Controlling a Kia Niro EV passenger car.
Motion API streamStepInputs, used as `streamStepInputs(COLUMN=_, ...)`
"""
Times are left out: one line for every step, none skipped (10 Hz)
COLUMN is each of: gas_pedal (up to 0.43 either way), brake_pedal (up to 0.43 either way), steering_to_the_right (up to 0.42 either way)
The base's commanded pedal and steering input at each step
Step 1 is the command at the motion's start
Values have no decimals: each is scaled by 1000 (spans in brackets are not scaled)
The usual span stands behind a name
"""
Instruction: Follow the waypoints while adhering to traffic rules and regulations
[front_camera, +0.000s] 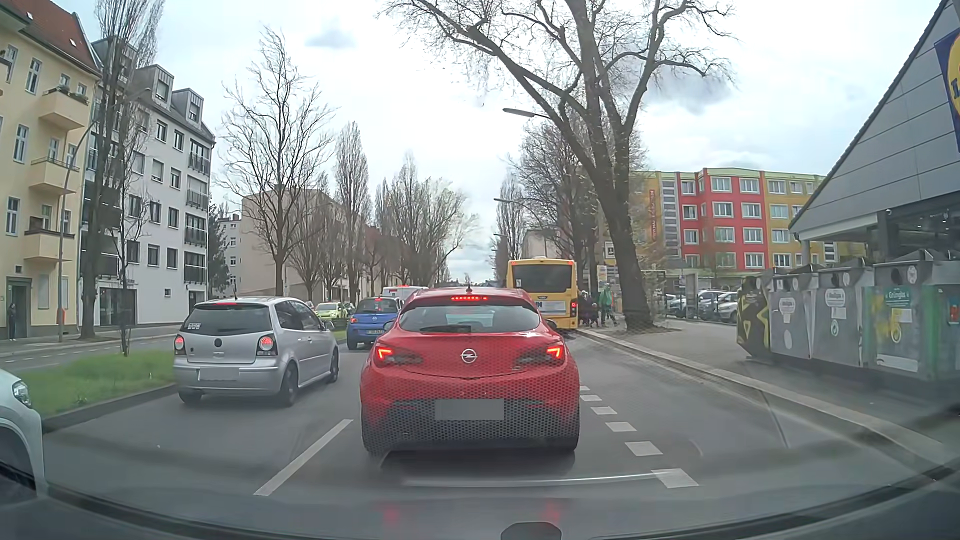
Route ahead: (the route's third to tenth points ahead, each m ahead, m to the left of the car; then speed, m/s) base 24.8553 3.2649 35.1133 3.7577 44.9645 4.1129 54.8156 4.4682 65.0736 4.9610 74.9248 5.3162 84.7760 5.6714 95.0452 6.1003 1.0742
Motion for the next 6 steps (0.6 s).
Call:
streamStepInputs(gas_pedal=0, brake_pedal=250, steering_to_the_right=-12)
streamStepInputs(gas_pedal=0, brake_pedal=250, steering_to_the_right=-12)
streamStepInputs(gas_pedal=0, brake_pedal=238, steering_to_the_right=-12)
streamStepInputs(gas_pedal=0, brake_pedal=232, steering_to_the_right=-12)
streamStepInputs(gas_pedal=0, brake_pedal=220, steering_to_the_right=-12)
streamStepInputs(gas_pedal=0, brake_pedal=213, steering_to_the_right=-11)
